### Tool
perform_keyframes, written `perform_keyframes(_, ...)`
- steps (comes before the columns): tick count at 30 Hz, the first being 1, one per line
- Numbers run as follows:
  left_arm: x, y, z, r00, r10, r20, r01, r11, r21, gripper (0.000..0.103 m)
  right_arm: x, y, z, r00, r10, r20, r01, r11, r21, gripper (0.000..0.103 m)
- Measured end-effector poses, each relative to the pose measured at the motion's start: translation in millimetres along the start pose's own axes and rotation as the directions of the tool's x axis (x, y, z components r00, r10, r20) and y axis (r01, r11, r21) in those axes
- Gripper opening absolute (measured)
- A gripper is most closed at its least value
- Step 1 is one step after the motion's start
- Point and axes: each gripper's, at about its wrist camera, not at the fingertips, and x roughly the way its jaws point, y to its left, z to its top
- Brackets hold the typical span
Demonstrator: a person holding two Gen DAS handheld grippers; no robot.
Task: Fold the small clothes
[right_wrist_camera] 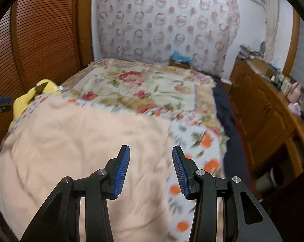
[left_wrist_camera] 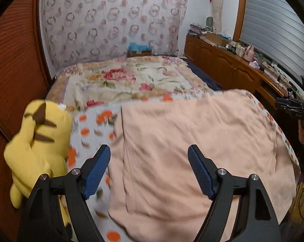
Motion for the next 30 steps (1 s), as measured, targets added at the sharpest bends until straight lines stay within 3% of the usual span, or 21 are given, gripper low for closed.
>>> perform_keyframes(1, 0.0, -1.3, -6.9, 1.000, -0.005, -0.010, 0.005, 1.000, -0.003, 0.080, -1.1, -19.0, -5.5, 1.000, 0.010, -0.003, -0.010, 1.000, 0.010, 0.046)
perform_keyframes(6, -11.0, -3.4, -57.0, 0.999, -0.016, -0.048, 0.015, 1.000, -0.022, 0.080, -10.9, -41.5, -46.3, 0.999, 0.001, -0.044, 0.002, 0.998, 0.061, 0.046)
perform_keyframes(9, -21.6, 0.3, -85.5, 0.998, -0.014, -0.066, 0.011, 0.999, -0.044, 0.080, -24.3, -41.3, -70.9, 0.998, -0.007, -0.062, 0.011, 0.998, 0.063, 0.046)
perform_keyframes(14, -45.7, 2.2, -126.9, 0.998, 0.005, -0.070, -0.009, 0.998, -0.058, 0.080, -40.1, -38.8, -84.6, 0.996, -0.020, -0.085, 0.026, 0.997, 0.066, 0.046)
perform_keyframes(18, -55.2, -6.0, -143.6, 0.994, -0.047, -0.095, 0.040, 0.996, -0.077, 0.055, -45.6, -38.5, -86.7, 0.996, -0.017, -0.086, 0.025, 0.996, 0.091, 0.046)
perform_keyframes(23, -55.8, -16.7, -158.1, 0.988, -0.077, -0.135, 0.068, 0.995, -0.076, 0.049, -46.6, -37.1, -89.4, 0.997, -0.023, -0.070, 0.030, 0.994, 0.106, 0.046)
perform_keyframes(25, -58.0, -18.0, -163.7, 0.988, -0.075, -0.132, 0.066, 0.995, -0.076, 0.036, -41.5, -31.8, -95.6, 0.997, -0.028, -0.066, 0.035, 0.994, 0.103, 0.046)
perform_keyframes(26, -58.9, -16.8, -165.8, 0.985, -0.103, -0.135, 0.092, 0.992, -0.086, 0.014, -39.8, -26.9, -102.0, 0.997, -0.031, -0.065, 0.037, 0.994, 0.101, 0.046)
perform_keyframes(27, -59.2, -15.5, -167.8, 0.983, -0.120, -0.140, 0.108, 0.990, -0.092, 0.003, -41.0, -25.4, -102.2, 0.997, -0.031, -0.064, 0.037, 0.995, 0.096, 0.046)
perform_keyframes(30, -76.8, -13.4, -172.2, 0.991, -0.067, -0.112, 0.058, 0.995, -0.076, 0.003, -35.3, -21.1, -109.2, 0.997, -0.042, -0.059, 0.047, 0.995, 0.084, 0.046)
